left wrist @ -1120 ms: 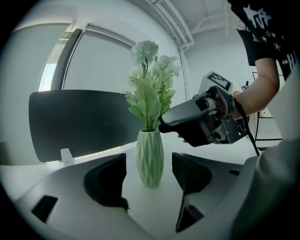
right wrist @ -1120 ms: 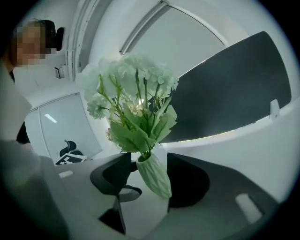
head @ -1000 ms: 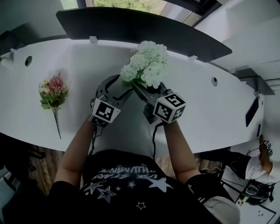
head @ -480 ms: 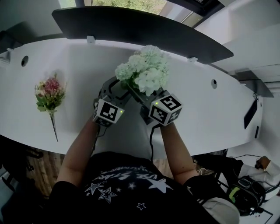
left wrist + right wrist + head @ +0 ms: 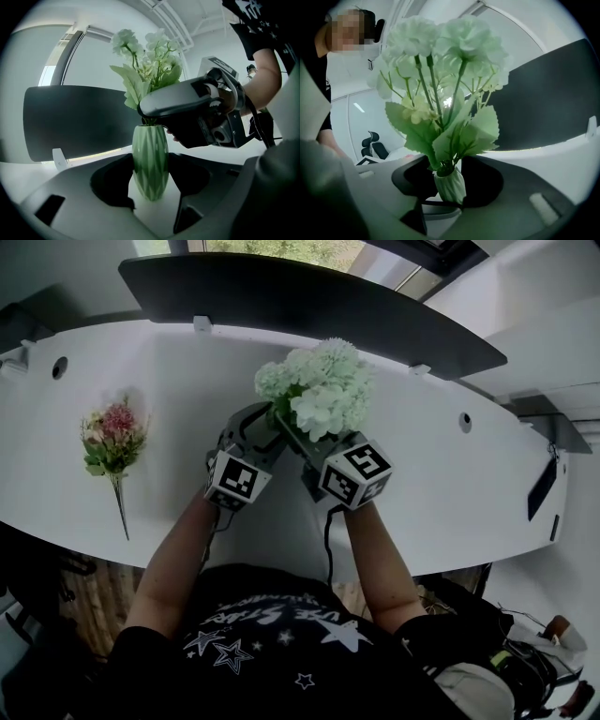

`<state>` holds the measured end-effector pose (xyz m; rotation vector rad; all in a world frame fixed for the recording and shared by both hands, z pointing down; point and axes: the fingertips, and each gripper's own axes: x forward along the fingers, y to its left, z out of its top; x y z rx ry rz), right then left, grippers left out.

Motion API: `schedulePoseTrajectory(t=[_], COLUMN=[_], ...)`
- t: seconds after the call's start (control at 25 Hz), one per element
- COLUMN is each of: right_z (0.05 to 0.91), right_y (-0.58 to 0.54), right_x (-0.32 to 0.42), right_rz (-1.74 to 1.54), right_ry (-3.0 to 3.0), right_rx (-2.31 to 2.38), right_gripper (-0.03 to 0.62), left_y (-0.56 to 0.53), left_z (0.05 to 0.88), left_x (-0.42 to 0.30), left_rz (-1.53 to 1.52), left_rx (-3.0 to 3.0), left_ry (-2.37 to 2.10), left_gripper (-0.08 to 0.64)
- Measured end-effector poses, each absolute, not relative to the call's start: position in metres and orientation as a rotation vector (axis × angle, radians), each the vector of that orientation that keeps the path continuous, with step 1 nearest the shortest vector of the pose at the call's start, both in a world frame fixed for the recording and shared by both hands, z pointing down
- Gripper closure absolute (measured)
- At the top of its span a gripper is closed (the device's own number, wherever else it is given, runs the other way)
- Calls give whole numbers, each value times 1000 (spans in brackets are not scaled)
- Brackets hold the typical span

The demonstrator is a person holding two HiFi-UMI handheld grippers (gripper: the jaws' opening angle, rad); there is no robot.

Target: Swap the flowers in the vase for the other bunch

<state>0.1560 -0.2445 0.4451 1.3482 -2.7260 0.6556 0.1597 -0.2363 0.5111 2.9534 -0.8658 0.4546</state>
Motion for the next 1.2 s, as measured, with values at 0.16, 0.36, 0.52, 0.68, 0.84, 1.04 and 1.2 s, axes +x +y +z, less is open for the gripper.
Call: schedulePoseTrajectory(t=[0.16,0.36,0.52,0.68,0.84,1.04,1.2], right_z=[436,411,383,355,339,335,344], right_y=[-245,-246,-246,-239,-232,-217,-203], right_x=[155,151,157,172,182,195,214], right_rz=[631,554,486,453,432,441,462], right_ry=[-2748,-2815,-2857,-2889,-2894,-2867,-2786], right_rx=[1360,1366,1421,1483,1528,1575,1627], right_gripper=[425,435,445,453,457,463,471], left_y=[-238,-236,-237,-236,-237,-238,-236], left_z=[512,515,514,513,514,520,516], left_x=[159,158,158,161,161,160,160], left_rz=[428,438,429,432,433,444,458], left_rx=[2970,2965,2968,2956,2959,2961,2963], left_ry=[-879,-844,-833,-836,-840,-853,-841], left_gripper=[311,311,311,311,311,311,311])
